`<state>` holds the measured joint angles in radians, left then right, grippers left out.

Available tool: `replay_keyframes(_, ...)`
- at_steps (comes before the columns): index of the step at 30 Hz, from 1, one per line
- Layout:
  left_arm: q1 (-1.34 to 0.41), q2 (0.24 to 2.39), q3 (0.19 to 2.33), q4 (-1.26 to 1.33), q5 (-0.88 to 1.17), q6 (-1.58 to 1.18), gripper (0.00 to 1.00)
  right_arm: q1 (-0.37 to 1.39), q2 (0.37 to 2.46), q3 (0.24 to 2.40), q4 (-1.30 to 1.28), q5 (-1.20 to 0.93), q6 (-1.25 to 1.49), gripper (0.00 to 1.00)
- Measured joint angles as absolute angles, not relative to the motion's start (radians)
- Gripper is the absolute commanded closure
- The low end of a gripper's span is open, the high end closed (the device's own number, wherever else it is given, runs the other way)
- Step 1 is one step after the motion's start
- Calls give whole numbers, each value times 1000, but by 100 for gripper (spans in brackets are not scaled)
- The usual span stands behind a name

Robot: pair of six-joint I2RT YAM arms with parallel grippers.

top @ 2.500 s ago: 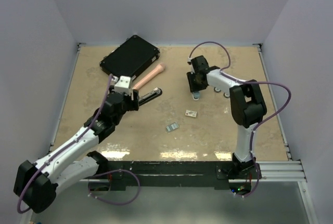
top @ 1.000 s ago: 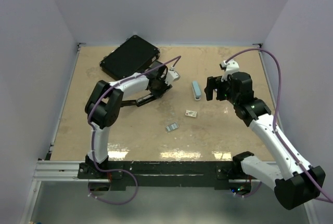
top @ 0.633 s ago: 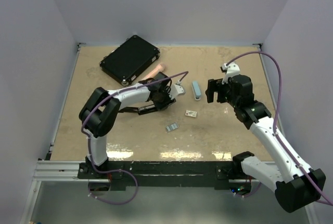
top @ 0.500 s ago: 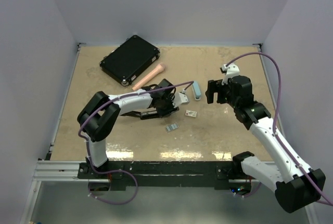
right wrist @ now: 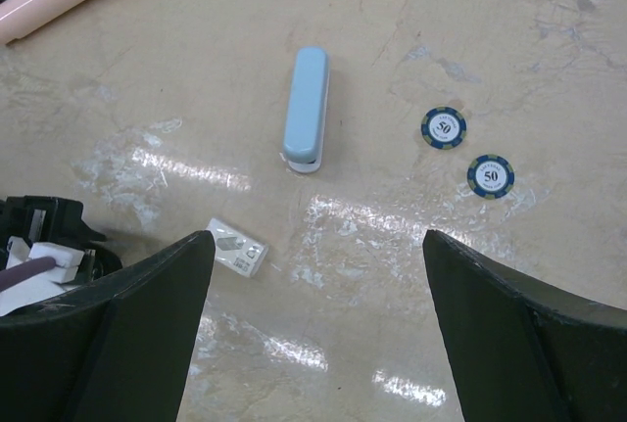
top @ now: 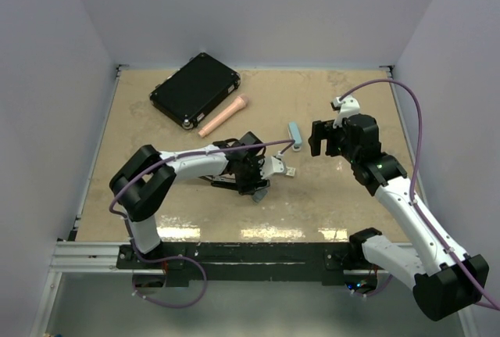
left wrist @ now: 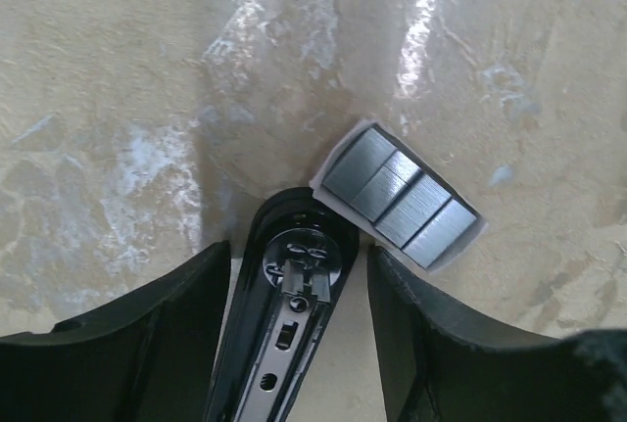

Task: Load the staples into the stapler

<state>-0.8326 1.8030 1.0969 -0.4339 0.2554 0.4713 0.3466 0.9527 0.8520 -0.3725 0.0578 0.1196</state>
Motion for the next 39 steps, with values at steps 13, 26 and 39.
replay_keyframes(13, -846, 1784, 1081, -475, 321, 476, 35, 347, 956, 852, -373, 37, 120, 9)
replay_keyframes(26, -861, 1767, 1068, -487, 339, 459, 23, 347, 978, 852, -375, 19, 120, 8)
replay_keyframes(39, -720, 1312, 827, -239, 194, 195, 20, 366, 1098, 966, -442, -124, 131, 10)
